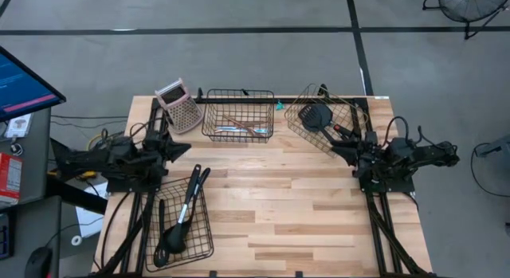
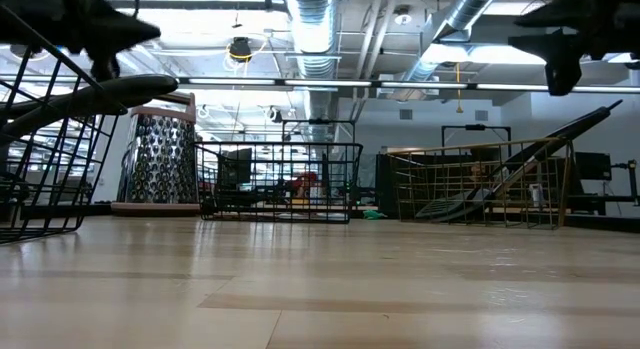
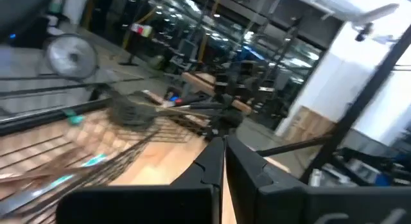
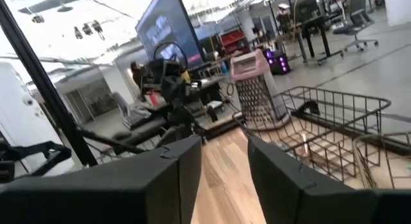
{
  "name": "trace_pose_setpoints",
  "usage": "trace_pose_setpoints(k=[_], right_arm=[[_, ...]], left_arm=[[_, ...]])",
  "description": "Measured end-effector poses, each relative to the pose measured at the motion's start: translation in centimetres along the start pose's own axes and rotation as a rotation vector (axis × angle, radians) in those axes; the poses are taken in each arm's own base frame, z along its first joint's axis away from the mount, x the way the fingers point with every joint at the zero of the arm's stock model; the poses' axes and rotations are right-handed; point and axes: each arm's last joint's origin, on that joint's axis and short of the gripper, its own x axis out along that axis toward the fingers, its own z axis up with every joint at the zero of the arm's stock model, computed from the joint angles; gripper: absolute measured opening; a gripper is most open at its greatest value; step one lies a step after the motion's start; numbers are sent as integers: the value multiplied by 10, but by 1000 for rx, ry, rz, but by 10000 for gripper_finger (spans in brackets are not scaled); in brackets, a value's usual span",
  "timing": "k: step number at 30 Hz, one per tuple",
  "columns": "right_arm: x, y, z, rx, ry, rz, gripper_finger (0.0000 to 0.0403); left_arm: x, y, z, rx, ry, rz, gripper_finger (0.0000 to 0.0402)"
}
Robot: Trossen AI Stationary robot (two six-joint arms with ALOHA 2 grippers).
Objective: Pick & Place Kitchen Items
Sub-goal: Return to Home Position
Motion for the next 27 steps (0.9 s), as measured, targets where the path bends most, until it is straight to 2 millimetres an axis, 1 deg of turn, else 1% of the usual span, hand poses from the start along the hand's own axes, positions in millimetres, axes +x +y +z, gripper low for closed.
trace_pose_setpoints(k=[1,4,6,9,15,18,23,27], right_arm=[[0,0,-1,-4,8,-3,127],[0,-3,-5,-19,34,-56,127],[0,-4,-5,-14,27,-95,127],[2,-6,-10,-14,12,-122,127],[9,-14,-32,13,-31,-131,127],[12,-17,-45,35,-56,-97,127],[12,-19,-45,40,-56,-110,127],[13,-21,-44,24,-64,-131,127]], left_arm=[[-2,3,-3,-1,5,20,1],[-1,7,-12,-5,49,61,1],[1,7,-13,-12,45,55,1],[2,12,-26,-32,71,67,1],[7,21,-47,-49,78,74,2],[9,21,-48,-53,53,63,2],[9,23,-47,-27,20,118,2],[9,23,-47,-26,13,129,1]])
